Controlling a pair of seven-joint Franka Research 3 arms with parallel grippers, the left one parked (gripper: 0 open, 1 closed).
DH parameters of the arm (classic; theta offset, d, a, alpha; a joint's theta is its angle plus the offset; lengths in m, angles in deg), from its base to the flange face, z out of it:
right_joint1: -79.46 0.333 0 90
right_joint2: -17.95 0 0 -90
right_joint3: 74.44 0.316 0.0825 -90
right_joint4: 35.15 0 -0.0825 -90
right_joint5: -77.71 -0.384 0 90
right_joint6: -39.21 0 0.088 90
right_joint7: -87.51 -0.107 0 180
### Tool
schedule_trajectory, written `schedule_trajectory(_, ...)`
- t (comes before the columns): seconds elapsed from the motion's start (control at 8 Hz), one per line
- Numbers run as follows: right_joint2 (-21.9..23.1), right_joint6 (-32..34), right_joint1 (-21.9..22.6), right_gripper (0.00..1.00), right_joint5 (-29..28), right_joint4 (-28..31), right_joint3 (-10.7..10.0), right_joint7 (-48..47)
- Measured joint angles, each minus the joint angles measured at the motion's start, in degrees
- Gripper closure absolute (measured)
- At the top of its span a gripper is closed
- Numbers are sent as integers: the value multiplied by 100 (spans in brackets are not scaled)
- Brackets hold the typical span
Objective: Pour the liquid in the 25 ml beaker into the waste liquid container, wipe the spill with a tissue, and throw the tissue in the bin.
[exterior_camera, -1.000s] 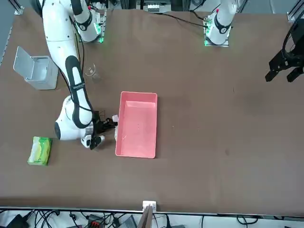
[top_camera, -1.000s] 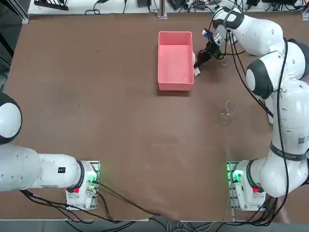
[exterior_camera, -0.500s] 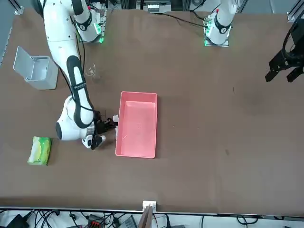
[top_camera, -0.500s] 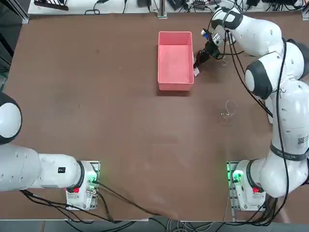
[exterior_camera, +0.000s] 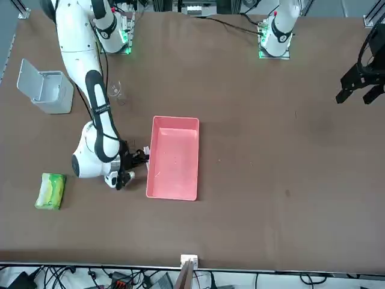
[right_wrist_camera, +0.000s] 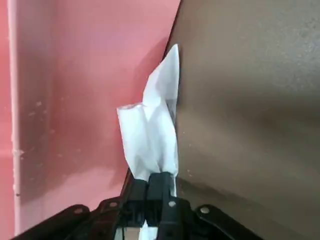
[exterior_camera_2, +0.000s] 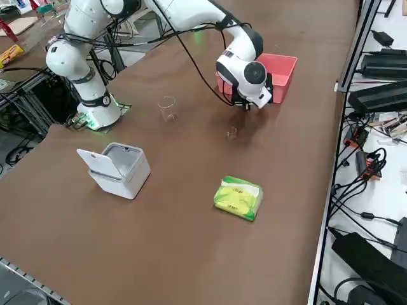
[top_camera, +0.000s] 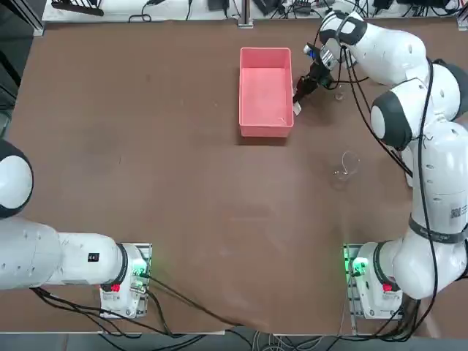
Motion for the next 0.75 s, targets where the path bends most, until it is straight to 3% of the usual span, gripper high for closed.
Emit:
schedule_trajectory(0.5,-15,-47,11,98,0,-41,0,0)
schedule_trajectory(0.75,-19,-120,27,98,99,-200,-127,1)
